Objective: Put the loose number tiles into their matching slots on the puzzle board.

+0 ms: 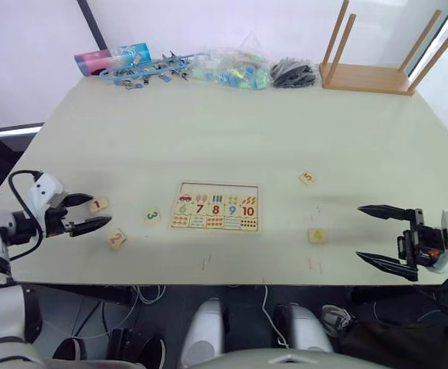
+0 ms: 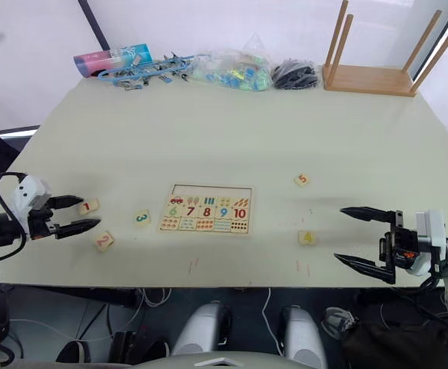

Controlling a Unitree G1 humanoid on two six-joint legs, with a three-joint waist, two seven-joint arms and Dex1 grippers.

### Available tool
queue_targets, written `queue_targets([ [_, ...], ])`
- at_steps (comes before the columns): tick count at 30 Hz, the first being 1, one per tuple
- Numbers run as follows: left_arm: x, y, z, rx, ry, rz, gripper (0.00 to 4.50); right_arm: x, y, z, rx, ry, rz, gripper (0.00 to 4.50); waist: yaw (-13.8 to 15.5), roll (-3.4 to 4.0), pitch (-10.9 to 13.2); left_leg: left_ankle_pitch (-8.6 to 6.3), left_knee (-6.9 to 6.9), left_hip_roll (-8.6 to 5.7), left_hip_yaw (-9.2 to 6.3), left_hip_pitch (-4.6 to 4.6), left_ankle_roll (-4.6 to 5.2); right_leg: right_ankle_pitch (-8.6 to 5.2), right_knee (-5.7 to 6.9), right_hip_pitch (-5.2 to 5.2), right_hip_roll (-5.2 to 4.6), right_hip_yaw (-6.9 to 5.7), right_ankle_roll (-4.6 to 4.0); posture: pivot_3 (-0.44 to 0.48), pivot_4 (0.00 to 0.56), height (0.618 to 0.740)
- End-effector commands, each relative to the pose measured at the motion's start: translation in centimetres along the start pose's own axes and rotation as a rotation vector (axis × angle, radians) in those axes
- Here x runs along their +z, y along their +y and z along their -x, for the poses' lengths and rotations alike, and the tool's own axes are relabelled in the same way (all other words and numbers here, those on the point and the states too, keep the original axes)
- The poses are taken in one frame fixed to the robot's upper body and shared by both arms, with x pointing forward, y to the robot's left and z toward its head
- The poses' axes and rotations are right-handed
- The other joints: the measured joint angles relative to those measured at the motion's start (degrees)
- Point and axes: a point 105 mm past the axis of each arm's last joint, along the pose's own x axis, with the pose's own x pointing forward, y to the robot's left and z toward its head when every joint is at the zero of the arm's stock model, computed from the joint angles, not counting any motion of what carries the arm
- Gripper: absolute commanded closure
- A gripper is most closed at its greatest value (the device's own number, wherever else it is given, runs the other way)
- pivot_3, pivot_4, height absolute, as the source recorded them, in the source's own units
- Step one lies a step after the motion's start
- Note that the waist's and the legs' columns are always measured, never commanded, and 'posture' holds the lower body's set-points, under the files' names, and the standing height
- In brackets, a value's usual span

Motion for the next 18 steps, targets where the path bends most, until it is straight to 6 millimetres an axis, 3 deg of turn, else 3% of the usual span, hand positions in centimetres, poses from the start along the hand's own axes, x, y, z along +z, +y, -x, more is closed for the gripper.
queue_targets([
  [1,-0.2,0.3,0.3,0.012,0.056,-0.044,0.04,1.0,-0.5,0.7,-0.017,-0.009,0.054,0.00,-0.02,0.02,0.00,0.00,0.00,0.01,0.00,0.01,0.00,0.00,0.01,0.00,0.00,0.00,0.00,0.000,0.150,0.737],
  [5,-0.4,0.4,0.4,0.015,0.081,-0.056,0.04,0.8,-0.5,0.7,-0.013,-0.008,0.057,0.00,-0.02,0.14,-0.03,0.00,0.00,0.01,-0.02,0.01,0.00,0.01,0.02,0.00,0.03,0.00,-0.01,0.000,0.150,0.737],
  [9,-1.0,0.2,0.5,0.004,0.100,-0.030,1.15,0.8,-0.5,0.6,-0.010,-0.009,0.060,0.00,-0.10,0.18,-0.06,0.00,0.00,0.01,0.01,0.04,0.00,0.00,0.04,0.00,0.05,0.02,0.00,0.000,0.150,0.737],
  [15,-1.9,0.0,0.7,0.003,0.118,0.037,3.54,0.9,-0.5,0.4,-0.009,-0.010,0.063,0.00,-0.19,0.29,-0.12,0.00,-0.01,0.10,0.05,0.20,0.00,0.00,0.08,0.06,0.15,0.07,-0.01,0.000,0.150,0.737],
  [18,-2.2,0.1,0.8,0.020,0.120,0.053,3.53,1.0,-0.5,0.3,-0.009,-0.011,0.065,0.00,-0.23,0.38,-0.18,0.00,-0.01,0.10,0.10,0.23,0.00,0.00,0.08,0.06,0.15,0.13,-0.01,0.000,0.150,0.737],
])
